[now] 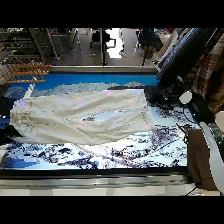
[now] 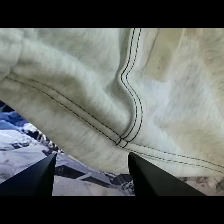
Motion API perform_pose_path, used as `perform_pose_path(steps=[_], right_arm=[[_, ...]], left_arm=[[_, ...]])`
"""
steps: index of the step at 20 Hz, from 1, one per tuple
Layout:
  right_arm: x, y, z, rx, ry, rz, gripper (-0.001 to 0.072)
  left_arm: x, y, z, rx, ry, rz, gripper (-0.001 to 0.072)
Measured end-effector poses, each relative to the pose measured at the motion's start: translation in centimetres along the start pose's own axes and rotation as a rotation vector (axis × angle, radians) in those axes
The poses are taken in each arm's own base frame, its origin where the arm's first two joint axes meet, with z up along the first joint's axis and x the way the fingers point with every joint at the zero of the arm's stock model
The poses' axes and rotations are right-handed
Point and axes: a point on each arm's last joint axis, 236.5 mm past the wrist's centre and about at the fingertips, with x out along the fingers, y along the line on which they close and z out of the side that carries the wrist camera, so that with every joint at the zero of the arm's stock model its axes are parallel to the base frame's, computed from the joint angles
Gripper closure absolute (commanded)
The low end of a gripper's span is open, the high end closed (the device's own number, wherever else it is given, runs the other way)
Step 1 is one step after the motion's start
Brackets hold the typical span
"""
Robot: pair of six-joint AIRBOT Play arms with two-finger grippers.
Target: Fold the clothes and pants, and hang the long-sleeved shirts on hangers.
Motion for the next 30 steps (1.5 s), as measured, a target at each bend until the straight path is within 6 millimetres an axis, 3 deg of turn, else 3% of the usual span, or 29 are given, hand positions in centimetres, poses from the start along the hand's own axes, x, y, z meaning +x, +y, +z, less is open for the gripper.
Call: perform_pose_path(steps=[2,5,7,9,11,16,17,18,19,21,23,25,28,30], right_arm=[[1.8,-4.7,-2.8,0.011,0.138,-0.023,0.0201],[3.6,-7.7,-7.3,-0.013,0.275,0.006,0.0201],[4.8,-7.8,-8.4,-0.048,0.289,0.047,0.0206],[6.1,-7.2,-8.2,-0.088,0.266,0.086,0.0221],[7.3,-6.4,-8.0,-0.125,0.258,0.115,0.0301],[9.5,-5.6,-9.2,-0.156,0.316,0.149,0.0328],[9.6,-5.7,-9.4,-0.154,0.326,0.148,0.0431],[9.8,-5.8,-9.6,-0.155,0.337,0.144,0.0602],[9.8,-6.0,-10.1,-0.162,0.356,0.139,0.0684],[9.3,-5.6,-11.0,-0.162,0.403,0.155,0.0685],[7.1,-3.8,-12.1,-0.177,0.474,0.210,0.0685],[2.5,-0.4,-12.9,-0.232,0.532,0.290,0.0685],[-8.5,7.8,-12.4,-0.418,0.423,0.421,0.0685],[-15.2,12.3,-10.0,-0.526,0.154,0.415,0.0686]], left_arm=[[0.2,0.4,-0.3,-0.032,0.009,0.003,0.0217],[0.3,0.7,0.0,-0.065,-0.008,0.006,0.0217],[0.3,0.4,0.7,-0.080,-0.041,-0.009,0.0217],[0.2,0.1,1.5,-0.089,-0.072,-0.027,0.0218],[0.2,-0.2,2.0,-0.098,-0.093,-0.040,0.0218],[0.1,-0.3,2.3,-0.106,-0.109,-0.054,0.0218],[0.0,-0.4,2.3,-0.109,-0.110,-0.057,0.0218],[0.0,-0.4,2.3,-0.110,-0.109,-0.058,0.0218],[0.1,-0.5,2.2,-0.110,-0.103,-0.060,0.0219],[0.1,-0.6,1.9,-0.109,-0.092,-0.066,0.0232],[-0.1,-0.7,1.6,-0.109,-0.079,-0.070,0.0231],[-0.7,-0.8,1.4,-0.107,-0.081,-0.071,0.0230],[-2.2,-1.0,1.3,-0.098,-0.109,-0.065,0.0228],[-2.9,-0.9,1.2,-0.093,-0.121,-0.057,0.0228]])
